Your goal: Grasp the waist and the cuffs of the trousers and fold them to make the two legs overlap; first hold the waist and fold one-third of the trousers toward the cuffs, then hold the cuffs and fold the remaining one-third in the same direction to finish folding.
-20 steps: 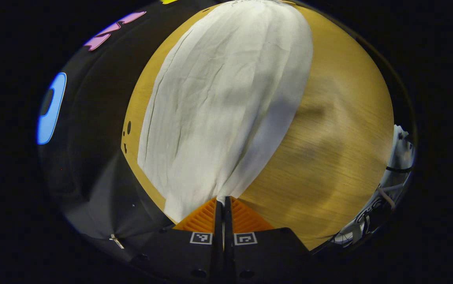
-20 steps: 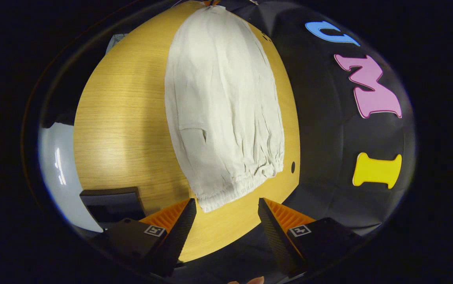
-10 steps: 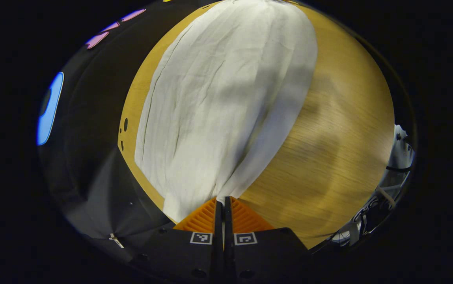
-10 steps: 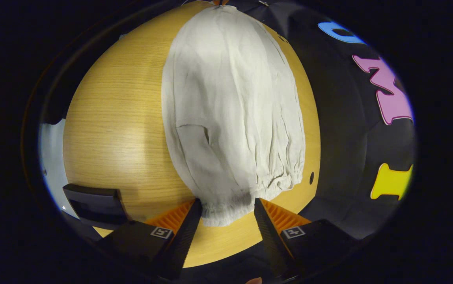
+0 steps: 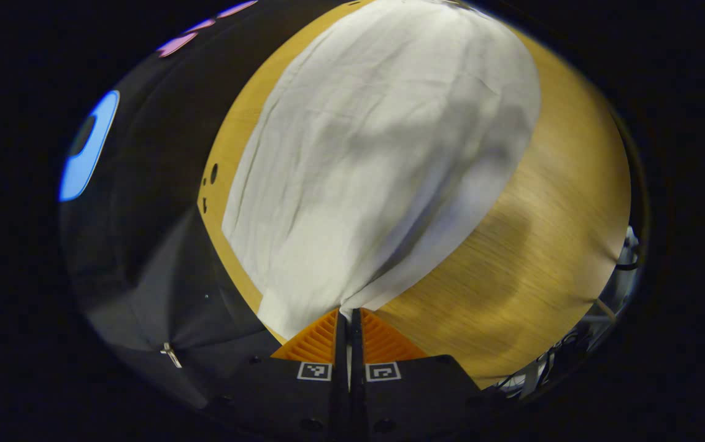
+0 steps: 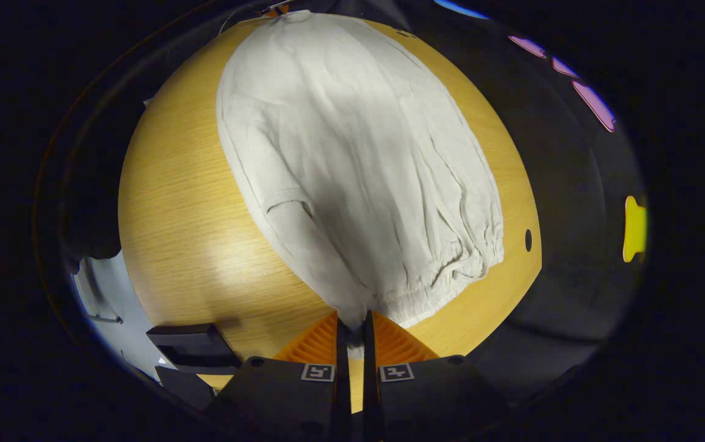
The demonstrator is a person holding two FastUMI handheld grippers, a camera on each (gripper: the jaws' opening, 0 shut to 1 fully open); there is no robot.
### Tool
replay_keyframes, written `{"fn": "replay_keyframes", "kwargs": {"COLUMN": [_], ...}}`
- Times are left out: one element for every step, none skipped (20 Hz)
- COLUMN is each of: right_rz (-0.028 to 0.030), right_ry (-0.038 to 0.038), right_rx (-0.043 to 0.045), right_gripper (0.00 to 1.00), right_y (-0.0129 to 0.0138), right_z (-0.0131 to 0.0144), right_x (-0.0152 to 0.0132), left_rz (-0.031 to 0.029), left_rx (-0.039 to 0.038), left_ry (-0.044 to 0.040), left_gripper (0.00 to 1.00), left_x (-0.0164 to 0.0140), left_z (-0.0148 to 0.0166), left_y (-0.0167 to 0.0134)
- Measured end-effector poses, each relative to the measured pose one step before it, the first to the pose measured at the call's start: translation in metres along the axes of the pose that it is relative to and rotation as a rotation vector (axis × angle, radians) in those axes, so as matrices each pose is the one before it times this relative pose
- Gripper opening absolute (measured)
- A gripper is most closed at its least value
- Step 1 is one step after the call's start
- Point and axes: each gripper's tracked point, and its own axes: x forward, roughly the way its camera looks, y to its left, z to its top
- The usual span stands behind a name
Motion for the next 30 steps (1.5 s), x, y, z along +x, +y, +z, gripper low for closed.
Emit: {"fn": "replay_keyframes", "kwargs": {"right_rz": [-0.00525,-0.00794,-0.00505,-0.00833,-0.01249,-0.01385,-0.01192,-0.01473,-0.01159,-0.00971,-0.00609,-0.00374,-0.00335,0.00604,0.01243,0.01548,0.01639,0.00976,0.00175,0.00583,0.00412,0.00702,0.00863,0.00633,0.00835,0.00456,0.00598,0.00616,0.00635,0.01301], "right_ry": [-0.01530,-0.01361,-0.01234,-0.01453,-0.01945,-0.01579,-0.01202,-0.01328,-0.01391,-0.01004,-0.00585,-0.00350,0.00015,0.01079,0.01604,0.02152,0.02042,0.01502,0.01201,0.01177,0.00769,0.01445,0.01651,0.02020,0.01675,0.00749,0.00653,0.00220,0.00680,0.00345], "right_rx": [0.03979,0.03694,0.04289,0.04428,0.04517,0.04818,0.04704,0.03922,0.03467,0.03506,0.03471,0.03258,0.03052,0.03545,0.04167,0.03955,0.03049,0.02032,0.01815,0.02005,0.01792,0.02498,0.02732,0.03120,0.02646,0.01794,0.01707,0.02042,0.02501,0.03321], "right_gripper": [0.12,0.12,0.12,0.12,0.12,0.12,0.12,0.12,0.12,0.12,0.12,0.12,0.12,0.12,0.12,0.11,0.11,0.12,0.12,0.12,0.12,0.12,0.12,0.12,0.12,0.12,0.12,0.12,0.12,0.12], "right_y": [-0.00226,-0.00510,-0.00400,-0.00588,-0.00759,-0.00632,-0.00748,-0.00770,-0.00884,-0.00887,-0.00708,-0.00783,-0.00539,-0.00442,-0.00378,-0.00268,-0.00432,-0.00451,-0.00620,-0.00438,-0.00511,-0.00346,-0.00329,-0.00342,-0.00217,-0.00265,-0.00221,-0.00173,-0.00152,-0.00201], "right_z": [0.00317,0.00287,0.00407,0.00493,0.00684,0.00599,0.00717,0.00888,0.00988,0.00728,0.00660,0.00690,0.00445,0.00278,0.00207,-0.00016,0.00152,0.00339,0.00404,0.00476,0.00341,0.00160,0.00029,-0.00241,0.00124,0.00109,0.00305,0.00183,0.00226,0.00115], "right_x": [-0.00630,-0.00744,-0.00496,-0.00557,-0.00542,-0.00466,-0.00378,-0.00568,-0.00395,0.00124,-0.00141,-0.00036,0.00045,0.00402,0.00682,0.01159,0.00995,0.00724,0.00707,0.00750,0.00723,0.00768,0.00880,0.00784,0.00940,0.00955,0.00788,0.00719,0.00618,0.00195], "left_rz": [-0.00626,-0.02176,-0.01770,-0.00817,-0.00100,-0.00015,-0.00024,0.00078,-0.00076,-0.00258,-0.00521,0.00403,0.00617,0.00642,0.00391,-0.00244,-0.00604,-0.00571,-0.00481,-0.00662,0.00324,0.00520,0.00195,0.00081,-0.00493,-0.00936,-0.00678,-0.00403,-0.00202,0.00310], "left_rx": [-0.04007,-0.04025,-0.03397,-0.03261,-0.03366,-0.03618,-0.03867,-0.04318,-0.04223,-0.03828,-0.03572,-0.02711,-0.01832,-0.01384,-0.01679,-0.01334,-0.01739,-0.01726,-0.01480,-0.00333,0.01436,0.01393,0.01030,-0.00479,-0.01943,-0.02574,-0.02801,-0.01608,-0.00728,0.00031], "left_ry": [0.00332,0.01425,0.01492,0.00509,0.00225,0.00119,-0.00485,-0.00729,-0.01058,-0.01572,-0.01834,-0.01415,-0.00983,-0.00809,-0.00495,-0.00034,0.00531,0.01121,0.01228,0.01440,0.00998,0.01450,0.01002,0.01080,0.01148,0.01618,0.02339,0.01662,0.01826,0.01745], "left_gripper": [0.06,0.06,0.06,0.06,0.06,0.06,0.06,0.06,0.06,0.06,0.06,0.06,0.06,0.06,0.06,0.06,0.06,0.06,0.06,0.06,0.06,0.06,0.06,0.06,0.05,0.06,0.06,0.06,0.06,0.06], "left_x": [-0.00188,-0.00181,-0.00013,0.00219,0.00143,-0.00180,-0.00020,0.00031,0.00024,-0.00386,-0.00332,-0.00701,-0.00195,0.00524,0.00657,0.00926,0.00895,0.00865,0.00921,0.00827,0.00744,0.00817,0.00785,0.00821,0.00755,0.00765,0.00719,0.00341,0.00356,0.00472], "left_z": [0.00086,-0.00427,-0.00246,0.00079,0.00160,0.00192,0.00579,0.00716,0.00800,0.00729,0.00968,0.00783,0.00912,0.00991,0.01062,0.00735,0.00820,0.00652,0.00778,0.00631,0.00655,0.00414,0.00447,0.00309,0.00361,0.00156,0.00159,0.00172,0.00079,0.00069], "left_y": [0.00095,0.00206,0.00396,0.00606,0.00508,0.00385,0.00508,0.00769,0.00603,0.00524,0.00456,0.00528,0.00565,0.00915,0.00655,0.00469,0.00280,0.00234,0.00172,0.00017,0.00142,0.00181,0.00097,0.00075,0.00003,-0.00028,-0.00048,0.00126,-0.00108,-0.00050]}}
